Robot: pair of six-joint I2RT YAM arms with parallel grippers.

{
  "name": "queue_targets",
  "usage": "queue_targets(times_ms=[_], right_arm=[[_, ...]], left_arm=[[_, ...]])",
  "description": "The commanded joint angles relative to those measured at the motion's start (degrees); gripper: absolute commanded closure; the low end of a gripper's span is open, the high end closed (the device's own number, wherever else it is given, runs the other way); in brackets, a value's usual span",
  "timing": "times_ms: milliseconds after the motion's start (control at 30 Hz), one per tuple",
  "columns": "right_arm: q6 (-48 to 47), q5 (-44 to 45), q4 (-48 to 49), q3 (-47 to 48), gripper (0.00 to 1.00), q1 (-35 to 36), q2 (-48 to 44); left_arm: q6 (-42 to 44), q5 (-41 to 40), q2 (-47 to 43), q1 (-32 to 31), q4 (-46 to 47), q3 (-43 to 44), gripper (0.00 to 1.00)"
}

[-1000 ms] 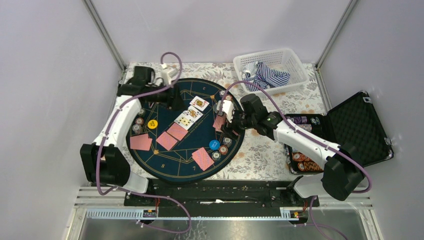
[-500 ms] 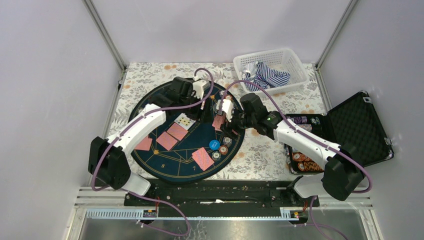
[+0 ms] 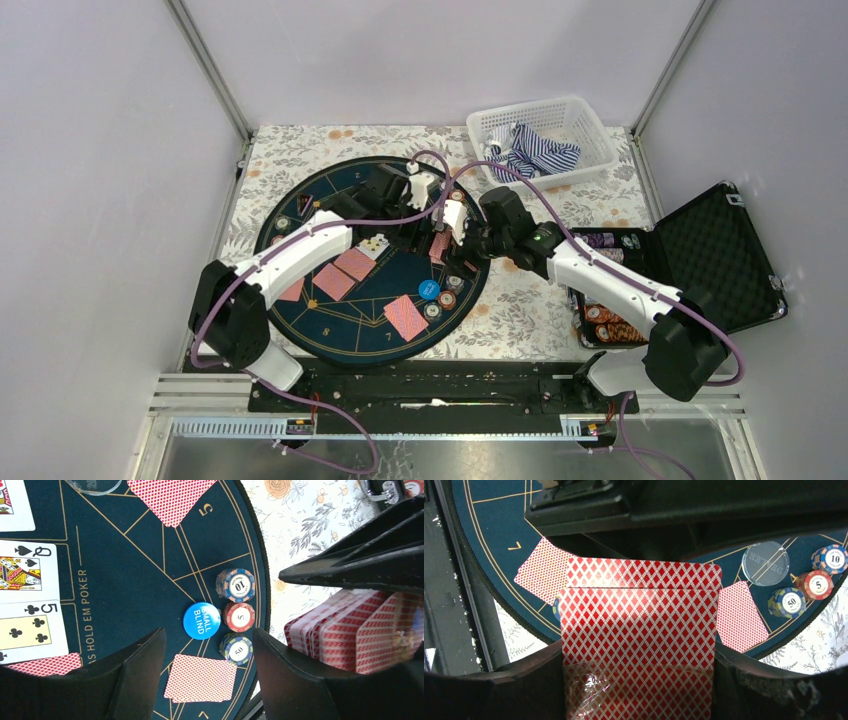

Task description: Distribute texas hold em gaming equipment

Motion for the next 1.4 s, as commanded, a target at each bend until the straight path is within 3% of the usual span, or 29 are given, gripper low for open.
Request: queue_targets(times_ms=[0,167,433,500,633,1000,1200,1367], right_arm=[[0.6,-1.0,3.1,3.8,0.86,1.1,-0.6],[0.4,-0.2,3.4,3.1,0.86,1.1,-1.2],[0.3,0.1,3.8,2.6,0.85,1.1,-2.0],[0.5,-0.1,3.7,2.9,0.85,1.1,-1.9],[0.6,-0.9,3.3,3.7,0.85,1.2,-1.5],[0.4,-1.7,2.9,3.8,0.84,1.3,-1.8],[0.4,-1.8,3.0,3.8,0.84,1.3,-1.9],[0.6,-1.8,3.1,3.8,0.84,1.3,-2.0]], left_arm=[[-0.5,-0.3,1.0,-2.2,2.5,0.8,0.31],[-0.2,2.2,-0.1,0.3,2.0,1.0,0.31],[-3.7,26.8,-8.8,21.4,7.7,-4.0,0.29],[-5.3,34.3,-10.2,23.5,9.5,-5.1,0.28],[-12.5,45.5,-12.1,22.0,17.2,-9.0,0.21],[-21.0,46.3,-7.7,13.7,26.8,-13.2,0.12],[-24.8,46.1,-3.9,10.8,29.6,-13.3,0.18],[-34.3,47.7,-1.7,10.6,38.6,-15.5,0.31]])
